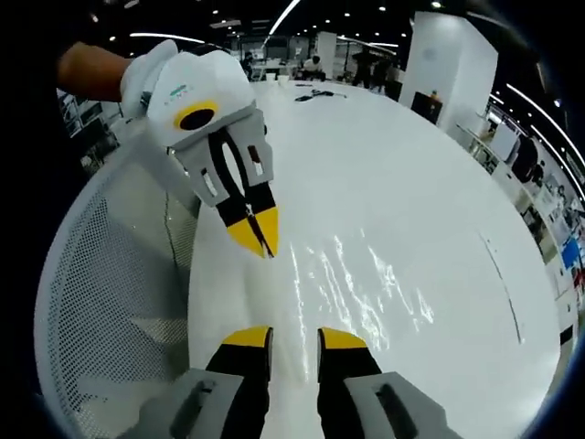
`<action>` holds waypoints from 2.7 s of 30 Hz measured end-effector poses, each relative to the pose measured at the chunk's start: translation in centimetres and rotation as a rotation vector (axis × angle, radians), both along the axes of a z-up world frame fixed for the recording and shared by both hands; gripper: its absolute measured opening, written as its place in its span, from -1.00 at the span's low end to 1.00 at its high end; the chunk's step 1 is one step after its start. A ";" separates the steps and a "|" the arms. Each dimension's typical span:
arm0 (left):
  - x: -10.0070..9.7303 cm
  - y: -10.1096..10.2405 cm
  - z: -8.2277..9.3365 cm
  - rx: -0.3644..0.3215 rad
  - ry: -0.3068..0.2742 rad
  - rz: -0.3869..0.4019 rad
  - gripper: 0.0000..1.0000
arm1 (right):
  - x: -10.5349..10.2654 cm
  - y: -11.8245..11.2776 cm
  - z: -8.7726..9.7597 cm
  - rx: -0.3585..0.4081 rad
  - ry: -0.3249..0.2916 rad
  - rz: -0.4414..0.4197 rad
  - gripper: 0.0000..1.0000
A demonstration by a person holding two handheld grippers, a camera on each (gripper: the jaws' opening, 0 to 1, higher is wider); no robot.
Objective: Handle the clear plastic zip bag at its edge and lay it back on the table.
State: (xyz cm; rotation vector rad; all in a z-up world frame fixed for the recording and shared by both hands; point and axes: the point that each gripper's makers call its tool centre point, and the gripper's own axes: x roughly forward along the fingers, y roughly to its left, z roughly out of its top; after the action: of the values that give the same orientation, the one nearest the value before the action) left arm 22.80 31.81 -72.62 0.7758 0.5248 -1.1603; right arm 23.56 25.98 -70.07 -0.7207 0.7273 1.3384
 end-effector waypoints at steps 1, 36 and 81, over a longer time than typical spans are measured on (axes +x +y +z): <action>0.0 0.0 0.0 0.001 -0.007 -0.004 -1.00 | 0.0 0.1 0.0 0.001 0.002 0.000 -0.69; 0.4 -1.1 1.2 -0.048 -0.089 -0.050 -1.00 | 0.4 0.4 -3.1 -0.056 0.112 -0.051 -0.76; -0.4 -1.7 2.6 -0.126 -0.104 -0.075 -0.65 | 0.4 1.7 -4.0 -0.174 0.099 -0.094 -1.00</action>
State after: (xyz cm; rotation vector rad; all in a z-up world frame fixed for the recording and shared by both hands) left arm 22.44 30.11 -70.06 0.7475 0.3350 -1.2030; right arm 24.00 27.67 -74.04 -0.7527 0.9545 1.2425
